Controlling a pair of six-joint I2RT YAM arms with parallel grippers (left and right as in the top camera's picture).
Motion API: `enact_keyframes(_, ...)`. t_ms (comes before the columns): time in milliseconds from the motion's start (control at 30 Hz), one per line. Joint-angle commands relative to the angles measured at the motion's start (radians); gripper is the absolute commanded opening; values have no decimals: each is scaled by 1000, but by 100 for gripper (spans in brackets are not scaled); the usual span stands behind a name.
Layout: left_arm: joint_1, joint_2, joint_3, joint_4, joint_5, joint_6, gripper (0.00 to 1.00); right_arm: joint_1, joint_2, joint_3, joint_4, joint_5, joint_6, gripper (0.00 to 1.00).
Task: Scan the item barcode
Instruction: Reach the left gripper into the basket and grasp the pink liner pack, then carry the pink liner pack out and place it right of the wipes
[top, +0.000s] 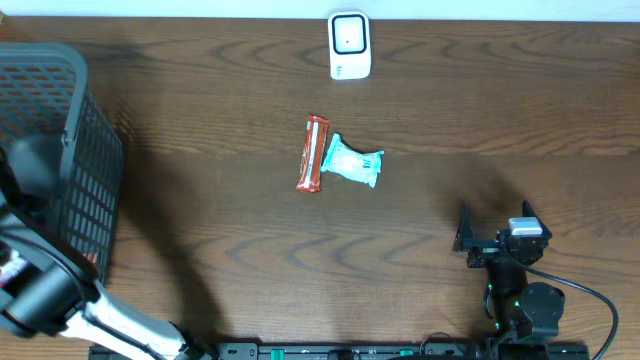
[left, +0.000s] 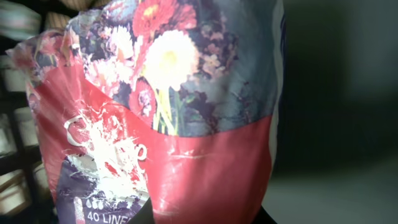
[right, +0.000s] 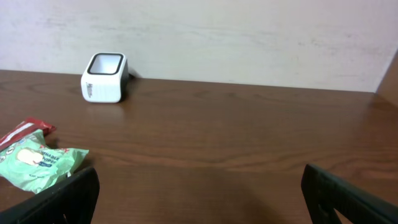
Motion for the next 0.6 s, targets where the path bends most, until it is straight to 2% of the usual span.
enact_keyframes(0, -25, -183, 90, 0, 83, -4, 7, -11, -6, -1, -4, -3, -8, 99)
enact_keyframes(367, -95, -628, 106, 197, 640, -4, 7, -11, -6, -1, -4, -3, -8, 99)
enact_keyframes(467, -197, -689, 106, 213, 763, -1, 7, -11, -6, -1, -4, -3, -8, 99)
enact_keyframes(567, -377, -723, 106, 224, 768, 83, 7, -11, -6, -1, -4, -3, -8, 99)
